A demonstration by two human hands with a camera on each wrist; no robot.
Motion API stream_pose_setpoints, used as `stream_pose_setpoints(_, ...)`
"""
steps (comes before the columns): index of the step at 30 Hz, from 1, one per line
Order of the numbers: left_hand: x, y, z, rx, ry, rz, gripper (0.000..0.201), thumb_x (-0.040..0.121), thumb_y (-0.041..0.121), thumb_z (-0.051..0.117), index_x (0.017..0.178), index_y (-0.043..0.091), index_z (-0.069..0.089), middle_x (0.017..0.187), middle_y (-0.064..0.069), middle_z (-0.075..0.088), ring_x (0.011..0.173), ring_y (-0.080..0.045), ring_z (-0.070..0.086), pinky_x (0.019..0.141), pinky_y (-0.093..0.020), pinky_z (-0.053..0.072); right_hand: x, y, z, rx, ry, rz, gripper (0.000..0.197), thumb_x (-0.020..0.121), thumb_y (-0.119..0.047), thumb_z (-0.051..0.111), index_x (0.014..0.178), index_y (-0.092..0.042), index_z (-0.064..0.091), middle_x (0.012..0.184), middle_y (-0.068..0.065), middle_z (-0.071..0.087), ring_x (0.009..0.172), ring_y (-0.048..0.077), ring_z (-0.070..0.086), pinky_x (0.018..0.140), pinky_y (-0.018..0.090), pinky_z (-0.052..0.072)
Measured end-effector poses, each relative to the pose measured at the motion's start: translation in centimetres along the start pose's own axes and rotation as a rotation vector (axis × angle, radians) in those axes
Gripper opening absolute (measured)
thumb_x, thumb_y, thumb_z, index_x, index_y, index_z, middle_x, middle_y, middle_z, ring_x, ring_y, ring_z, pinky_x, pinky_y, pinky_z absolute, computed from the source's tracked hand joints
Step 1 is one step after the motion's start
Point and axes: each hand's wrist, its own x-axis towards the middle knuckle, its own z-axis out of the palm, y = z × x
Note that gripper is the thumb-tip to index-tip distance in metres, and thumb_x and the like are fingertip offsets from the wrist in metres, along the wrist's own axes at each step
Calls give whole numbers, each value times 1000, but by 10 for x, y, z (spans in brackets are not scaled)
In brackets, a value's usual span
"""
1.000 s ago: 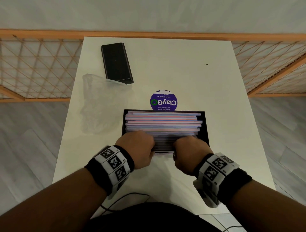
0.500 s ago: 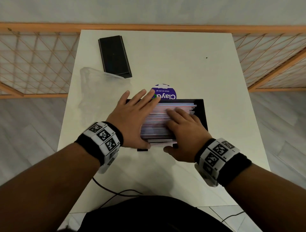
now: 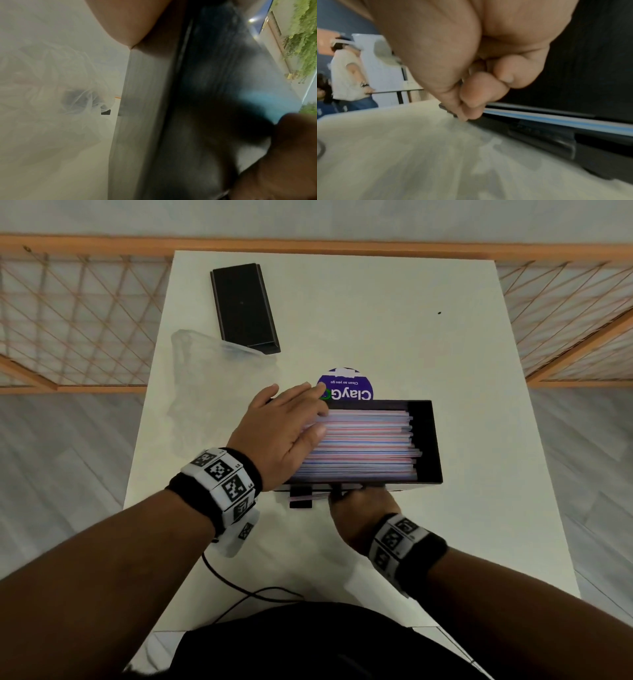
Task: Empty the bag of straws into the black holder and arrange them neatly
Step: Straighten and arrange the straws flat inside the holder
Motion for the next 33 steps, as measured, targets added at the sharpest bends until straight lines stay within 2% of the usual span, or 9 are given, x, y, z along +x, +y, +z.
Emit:
stream_pose_setpoints(5, -2, 0, -3, -121, 7, -43, 51, 100, 47, 22, 120, 18, 59, 157, -3, 45, 150, -15, 31, 121, -25, 3, 12, -2, 16, 80, -73, 89, 17, 45, -8, 79, 50, -5, 63, 43, 11, 57, 32, 33, 56, 35, 45, 48)
stream_pose_setpoints(11, -6, -6, -22, -509, 238, -133, 55, 101, 48, 31, 120, 12, 68, 140, -5, 62, 144, -10, 42, 119, -27, 29, -39, -5, -44, 107, 429, -7, 25, 64, -12, 35, 47, -16, 53, 38, 2, 49, 28, 28, 46, 39, 23, 28)
stream_pose_setpoints(15, -2, -6, -39, -681, 339, -241, 58, 97, 57, 29, 111, 20, 71, 134, 2, 66, 137, -2, 49, 111, -11, 31, -40, 3, -86, 61, 645, 37, 10, 56, -10, 57, 50, -17, 53, 39, -1, 49, 27, 24, 45, 46, 19, 21)
stream_pose_setpoints(18, 0, -1, -38, -700, 301, -245, 61, 95, 60, 28, 113, 21, 71, 137, 5, 63, 139, 1, 45, 109, -6, 28, -20, 9, -86, 28, 573, 59, 24, 63, -36, 76, 71, -16, 65, 67, 2, 64, 59, 29, 61, 51, 30, 40)
stream_pose_setpoints(20, -1, 1, -32, -651, 232, -251, 64, 97, 61, 26, 121, 21, 69, 144, 8, 57, 143, 4, 37, 111, -5, 23, -15, 8, -82, 51, 309, 77, 74, 74, -75, 49, 113, -14, 65, 118, 9, 63, 109, 36, 58, 86, 47, 48)
stream_pose_setpoints(24, -7, 2, -18, -428, 56, -232, 61, 101, 52, 21, 139, 20, 58, 157, 0, 44, 152, -7, 22, 121, -21, 8, -22, 9, -66, 101, 24, 44, 107, 78, -86, 22, 154, -10, 25, 164, 12, 17, 151, 34, 12, 119, 59, 15)
stream_pose_setpoints(26, -8, 3, -15, -293, 8, -176, 68, 98, 57, 19, 148, 20, 48, 161, -4, 37, 155, -15, 15, 123, -31, 4, -32, 6, -64, 102, 180, 12, 85, 83, -69, 42, 140, -7, 49, 151, 16, 44, 140, 38, 39, 110, 60, 33)
stream_pose_setpoints(29, -9, 9, -12, -26, -77, -141, 79, 92, 68, 12, 159, 27, 25, 169, 0, 15, 157, -19, -1, 123, -48, -7, -46, -1, -45, 182, 613, -175, 19, 76, -29, 67, 84, -12, 66, 85, 8, 65, 77, 32, 60, 65, 40, 49)
stream_pose_setpoints(33, -12, 20, 1, 262, -108, -112, 70, 96, 60, 6, 160, 34, 16, 171, 1, 6, 157, -25, -4, 119, -60, -9, -34, -5, -16, 98, 157, -91, 9, 83, -23, 65, 84, -15, 61, 72, 4, 67, 60, 32, 66, 55, 37, 54)
